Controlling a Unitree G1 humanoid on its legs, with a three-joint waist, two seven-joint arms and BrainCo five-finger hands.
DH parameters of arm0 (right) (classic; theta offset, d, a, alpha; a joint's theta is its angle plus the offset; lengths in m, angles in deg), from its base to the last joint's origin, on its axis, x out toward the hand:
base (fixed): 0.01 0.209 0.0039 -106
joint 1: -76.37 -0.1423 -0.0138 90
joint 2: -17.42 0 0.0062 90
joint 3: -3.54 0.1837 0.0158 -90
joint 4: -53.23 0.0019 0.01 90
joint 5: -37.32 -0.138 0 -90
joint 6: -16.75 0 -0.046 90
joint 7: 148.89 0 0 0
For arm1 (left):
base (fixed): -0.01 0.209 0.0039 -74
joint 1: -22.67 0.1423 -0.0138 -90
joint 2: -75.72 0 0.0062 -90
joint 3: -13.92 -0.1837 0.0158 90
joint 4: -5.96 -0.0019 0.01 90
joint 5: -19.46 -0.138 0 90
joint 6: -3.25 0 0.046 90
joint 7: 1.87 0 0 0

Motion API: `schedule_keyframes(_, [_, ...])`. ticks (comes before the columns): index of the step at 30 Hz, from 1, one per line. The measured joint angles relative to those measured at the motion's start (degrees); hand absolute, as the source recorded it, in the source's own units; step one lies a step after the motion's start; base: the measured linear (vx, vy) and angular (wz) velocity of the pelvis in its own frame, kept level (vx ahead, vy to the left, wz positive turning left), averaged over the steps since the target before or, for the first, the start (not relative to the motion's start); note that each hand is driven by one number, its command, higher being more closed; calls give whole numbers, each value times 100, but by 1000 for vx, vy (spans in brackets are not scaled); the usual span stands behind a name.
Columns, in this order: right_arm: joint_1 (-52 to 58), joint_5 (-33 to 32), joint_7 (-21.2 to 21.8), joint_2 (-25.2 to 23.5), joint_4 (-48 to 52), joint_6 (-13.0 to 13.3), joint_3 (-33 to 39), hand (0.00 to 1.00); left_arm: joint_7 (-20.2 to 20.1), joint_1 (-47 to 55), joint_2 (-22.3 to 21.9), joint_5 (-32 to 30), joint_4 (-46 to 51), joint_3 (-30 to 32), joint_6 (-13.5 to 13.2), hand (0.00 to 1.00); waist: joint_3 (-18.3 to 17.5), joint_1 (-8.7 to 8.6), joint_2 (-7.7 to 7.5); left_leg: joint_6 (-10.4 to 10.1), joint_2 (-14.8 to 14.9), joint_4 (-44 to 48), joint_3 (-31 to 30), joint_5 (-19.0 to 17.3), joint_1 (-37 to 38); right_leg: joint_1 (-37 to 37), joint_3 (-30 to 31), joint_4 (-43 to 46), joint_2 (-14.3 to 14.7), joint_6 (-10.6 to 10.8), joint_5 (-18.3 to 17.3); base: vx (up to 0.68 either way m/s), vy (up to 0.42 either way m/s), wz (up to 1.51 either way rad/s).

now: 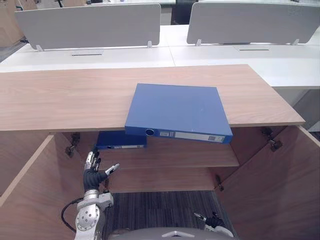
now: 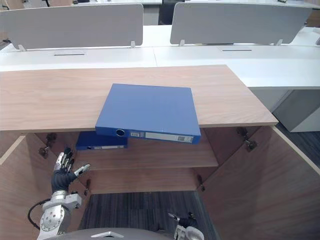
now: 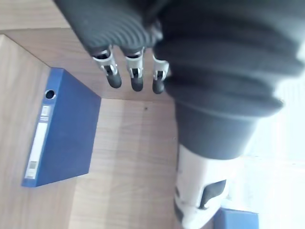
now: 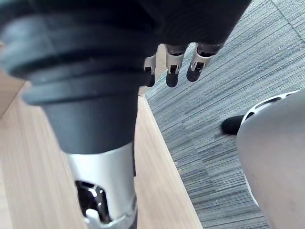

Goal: Walk over to the cabinet, pick up the folder, carry it to the office cabinet, place the folder inside the office cabinet, then close the office cabinet door

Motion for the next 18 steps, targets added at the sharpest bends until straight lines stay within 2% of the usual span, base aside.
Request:
schedule_keyframes(10, [63, -1, 11, 17, -71, 68, -2, 0, -1, 138, -199, 143, 946, 15, -138, 0, -122, 29, -36, -13, 29, 20, -154, -36, 62, 101, -88, 219, -13, 42, -187, -6, -7, 8])
schedule_keyframes(13, [8, -1, 11, 50, -183, 88, -45, 0, 94, 108, -158, -331, 1373, 91, -226, 0, -157, 10, 5, -19, 38, 20, -165, -39, 66, 99, -79, 242, 3, 39, -209, 0, 0, 0])
schedule_keyframes(15, [-40, -1, 11, 66, -281, 107, -57, 0, 389, 22, 10, -986, 1633, 305, -258, 0, -191, -15, 21, -24, 40, 21, -164, -42, 72, 100, -60, 242, 22, 28, -216, 0, 0, 0])
schedule_keyframes(18, [-51, 0, 10, 104, -320, 129, -68, 0, 668, -119, 150, -1391, 1699, 520, -306, 0, -220, -38, 56, -24, 36, 26, -158, -42, 87, 101, 4, 242, 31, 27, -216, 0, 0, 0])
